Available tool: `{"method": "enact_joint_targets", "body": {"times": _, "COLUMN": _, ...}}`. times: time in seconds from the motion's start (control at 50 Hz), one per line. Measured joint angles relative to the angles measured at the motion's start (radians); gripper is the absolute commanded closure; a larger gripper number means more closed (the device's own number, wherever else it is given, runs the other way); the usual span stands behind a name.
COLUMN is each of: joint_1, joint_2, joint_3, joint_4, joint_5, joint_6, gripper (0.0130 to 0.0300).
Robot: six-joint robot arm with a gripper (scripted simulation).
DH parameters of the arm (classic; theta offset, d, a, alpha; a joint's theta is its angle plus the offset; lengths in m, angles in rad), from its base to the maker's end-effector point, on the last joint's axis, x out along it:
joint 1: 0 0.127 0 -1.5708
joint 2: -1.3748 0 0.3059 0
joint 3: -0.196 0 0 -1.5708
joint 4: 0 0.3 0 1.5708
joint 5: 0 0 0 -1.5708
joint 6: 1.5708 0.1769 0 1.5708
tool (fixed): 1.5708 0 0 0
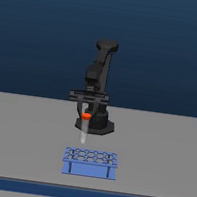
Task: Pick up the centrifuge tube on the rack
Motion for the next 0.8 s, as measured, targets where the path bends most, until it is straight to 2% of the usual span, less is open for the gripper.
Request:
{"method": "enact_joint_targets", "body": {"times": 0.3, "joint_1": 0.0, "joint_2": -0.005, "joint_3": -0.009, "joint_4": -0.04, "joint_5": -0.014, "joint_6": 0.047, "gripper": 0.03}}
{"method": "enact_joint_targets", "body": {"times": 0.8, "joint_1": 0.0, "joint_2": -0.005, "joint_3": -0.009, "joint_4": -0.041, "joint_5": -0.018, "joint_6": 0.053, "gripper": 0.03}}
